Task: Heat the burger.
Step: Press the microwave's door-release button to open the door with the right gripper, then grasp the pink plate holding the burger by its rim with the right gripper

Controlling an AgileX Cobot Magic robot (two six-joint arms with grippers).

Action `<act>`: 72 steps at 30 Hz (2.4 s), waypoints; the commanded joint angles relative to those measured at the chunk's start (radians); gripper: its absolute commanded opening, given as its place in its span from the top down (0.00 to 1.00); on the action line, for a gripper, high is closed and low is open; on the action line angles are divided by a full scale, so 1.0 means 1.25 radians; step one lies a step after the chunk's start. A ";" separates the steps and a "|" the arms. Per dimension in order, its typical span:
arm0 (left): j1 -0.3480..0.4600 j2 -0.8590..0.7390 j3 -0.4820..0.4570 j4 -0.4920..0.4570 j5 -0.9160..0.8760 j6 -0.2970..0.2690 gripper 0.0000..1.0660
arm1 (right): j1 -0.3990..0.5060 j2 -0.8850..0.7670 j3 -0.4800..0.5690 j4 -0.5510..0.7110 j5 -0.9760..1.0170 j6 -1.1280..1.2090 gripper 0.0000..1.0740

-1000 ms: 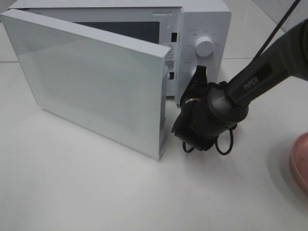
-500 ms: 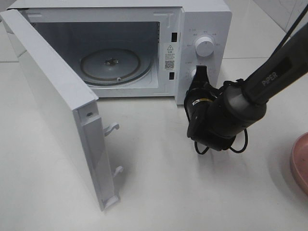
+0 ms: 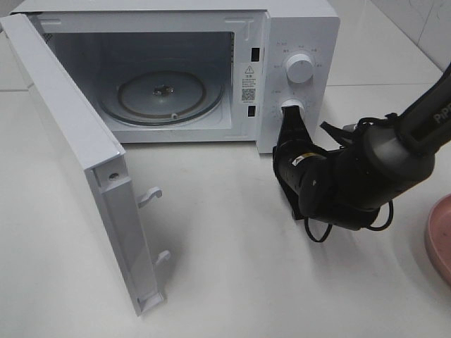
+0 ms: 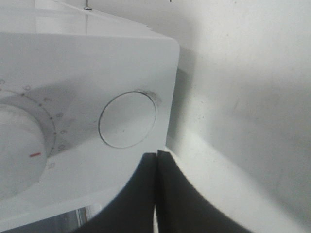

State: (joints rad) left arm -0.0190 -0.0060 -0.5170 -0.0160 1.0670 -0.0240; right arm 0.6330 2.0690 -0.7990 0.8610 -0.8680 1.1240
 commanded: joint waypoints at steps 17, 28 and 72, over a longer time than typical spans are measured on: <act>0.002 -0.014 0.001 0.002 0.002 0.000 0.08 | -0.004 -0.216 0.115 -0.130 0.256 -0.378 1.00; 0.002 -0.014 0.001 0.002 0.002 0.000 0.08 | -0.004 -0.334 0.115 -0.226 0.558 -0.706 0.99; 0.002 -0.014 0.001 0.002 0.002 0.000 0.08 | -0.339 -0.647 0.114 -0.672 1.250 -0.899 0.19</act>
State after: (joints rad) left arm -0.0190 -0.0060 -0.5170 -0.0160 1.0670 -0.0240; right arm 0.2170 1.2580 -0.6570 0.0330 0.6850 0.0160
